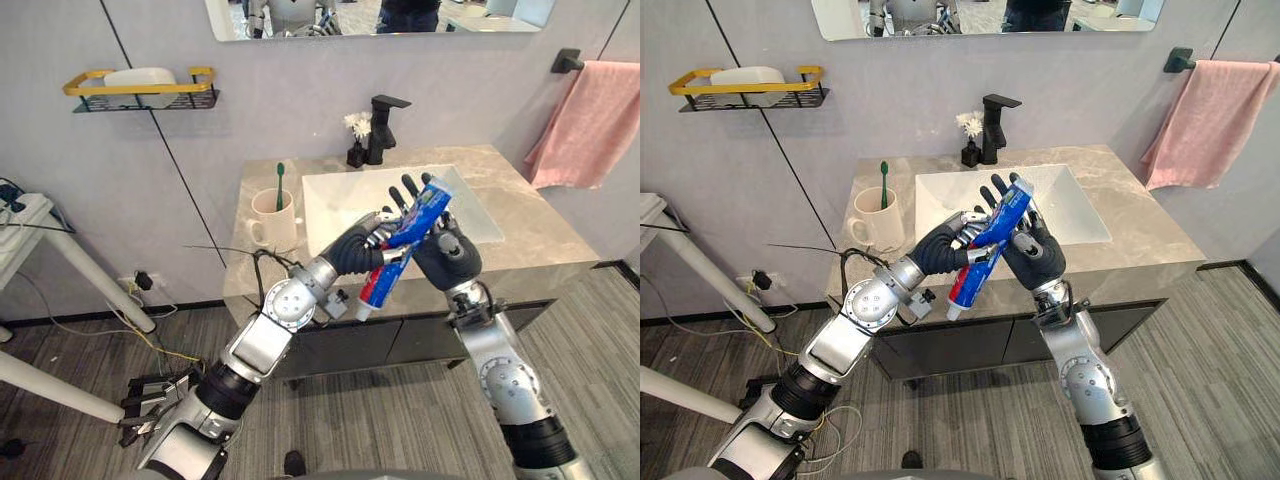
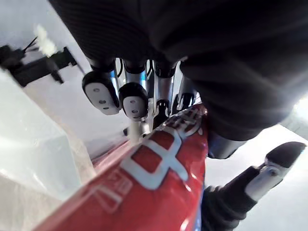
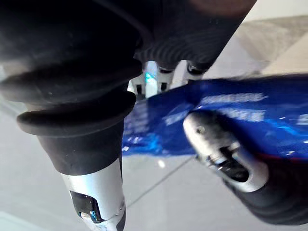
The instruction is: Organize washtable
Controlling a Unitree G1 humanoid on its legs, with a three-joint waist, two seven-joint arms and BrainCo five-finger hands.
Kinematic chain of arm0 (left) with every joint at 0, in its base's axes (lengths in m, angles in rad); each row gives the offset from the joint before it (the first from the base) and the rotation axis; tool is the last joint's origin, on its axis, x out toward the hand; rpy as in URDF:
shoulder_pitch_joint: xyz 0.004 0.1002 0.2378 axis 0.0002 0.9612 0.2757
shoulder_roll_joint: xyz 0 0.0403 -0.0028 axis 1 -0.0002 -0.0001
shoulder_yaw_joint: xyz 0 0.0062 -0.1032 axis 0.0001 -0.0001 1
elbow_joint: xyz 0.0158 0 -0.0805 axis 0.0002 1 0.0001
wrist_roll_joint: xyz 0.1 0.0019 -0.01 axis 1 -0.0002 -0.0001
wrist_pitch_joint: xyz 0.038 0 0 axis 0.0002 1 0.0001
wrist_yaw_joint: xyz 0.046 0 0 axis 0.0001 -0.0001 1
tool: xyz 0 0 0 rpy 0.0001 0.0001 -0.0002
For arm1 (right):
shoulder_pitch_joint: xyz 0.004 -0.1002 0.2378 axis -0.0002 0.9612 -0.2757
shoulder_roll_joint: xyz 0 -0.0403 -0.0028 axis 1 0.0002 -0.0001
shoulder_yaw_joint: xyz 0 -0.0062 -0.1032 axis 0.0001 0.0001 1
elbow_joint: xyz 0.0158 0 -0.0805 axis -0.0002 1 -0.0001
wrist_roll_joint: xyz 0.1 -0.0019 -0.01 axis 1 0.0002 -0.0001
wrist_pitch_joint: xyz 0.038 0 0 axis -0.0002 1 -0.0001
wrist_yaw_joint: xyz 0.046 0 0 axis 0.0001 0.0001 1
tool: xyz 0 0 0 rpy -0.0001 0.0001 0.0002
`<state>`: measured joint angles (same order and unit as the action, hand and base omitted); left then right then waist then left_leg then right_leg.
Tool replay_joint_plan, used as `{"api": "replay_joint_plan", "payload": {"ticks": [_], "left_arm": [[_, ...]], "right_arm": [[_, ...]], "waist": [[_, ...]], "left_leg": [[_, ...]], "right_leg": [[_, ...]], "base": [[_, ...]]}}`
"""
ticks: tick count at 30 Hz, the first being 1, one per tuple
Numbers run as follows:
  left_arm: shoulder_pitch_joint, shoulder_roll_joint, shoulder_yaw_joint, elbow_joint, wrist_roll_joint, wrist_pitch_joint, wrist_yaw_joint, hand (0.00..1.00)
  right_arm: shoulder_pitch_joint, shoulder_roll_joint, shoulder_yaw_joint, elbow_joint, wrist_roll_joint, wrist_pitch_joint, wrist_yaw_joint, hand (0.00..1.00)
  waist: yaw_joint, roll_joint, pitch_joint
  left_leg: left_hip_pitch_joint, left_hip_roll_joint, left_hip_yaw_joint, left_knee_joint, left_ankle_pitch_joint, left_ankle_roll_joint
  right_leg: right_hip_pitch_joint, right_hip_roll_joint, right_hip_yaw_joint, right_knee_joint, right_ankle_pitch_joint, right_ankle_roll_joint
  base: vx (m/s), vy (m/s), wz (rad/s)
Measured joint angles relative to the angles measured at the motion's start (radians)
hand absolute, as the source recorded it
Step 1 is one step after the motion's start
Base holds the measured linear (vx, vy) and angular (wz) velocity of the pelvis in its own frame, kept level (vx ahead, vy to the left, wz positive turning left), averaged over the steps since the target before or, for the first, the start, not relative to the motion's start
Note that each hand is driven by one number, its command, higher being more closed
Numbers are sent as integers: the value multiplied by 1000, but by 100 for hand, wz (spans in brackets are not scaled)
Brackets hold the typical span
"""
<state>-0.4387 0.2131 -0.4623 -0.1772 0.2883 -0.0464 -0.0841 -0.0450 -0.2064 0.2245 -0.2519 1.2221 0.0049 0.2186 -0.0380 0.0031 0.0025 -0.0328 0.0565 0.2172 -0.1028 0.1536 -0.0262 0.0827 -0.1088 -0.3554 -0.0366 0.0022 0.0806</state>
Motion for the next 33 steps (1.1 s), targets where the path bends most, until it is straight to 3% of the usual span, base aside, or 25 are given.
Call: {"api": "replay_joint_plan", "payload": {"ticks": [4,9,17,33], "left_arm": [[-23,-5,-13,0,117,-17,21,100],[-24,-5,-51,1,189,-18,43,100],[-26,-1,-63,14,238,-23,43,100],[-25,84,-145,98,318,-92,-5,100]], "right_arm": [[12,23,25,4,26,-6,-4,0],[21,39,28,42,46,-40,-24,0],[45,43,30,43,63,-42,-41,0],[45,7,61,90,75,-44,-41,0]], "waist": [[-2,0,0],[-3,-3,-3],[-3,-9,-9],[-2,-7,-25]], "left_leg": [[0,-2,2,0,0,0],[0,-2,4,0,0,0],[0,-2,10,0,0,0],[3,-2,30,0,0,0]], "right_leg": [[-2,-2,1,0,0,0],[-4,-10,3,-1,-2,-3],[-7,-10,9,0,1,1],[-16,-13,29,0,8,2]], "base": [[0,0,0],[2,6,0],[0,0,-1],[1,2,-4]]}}
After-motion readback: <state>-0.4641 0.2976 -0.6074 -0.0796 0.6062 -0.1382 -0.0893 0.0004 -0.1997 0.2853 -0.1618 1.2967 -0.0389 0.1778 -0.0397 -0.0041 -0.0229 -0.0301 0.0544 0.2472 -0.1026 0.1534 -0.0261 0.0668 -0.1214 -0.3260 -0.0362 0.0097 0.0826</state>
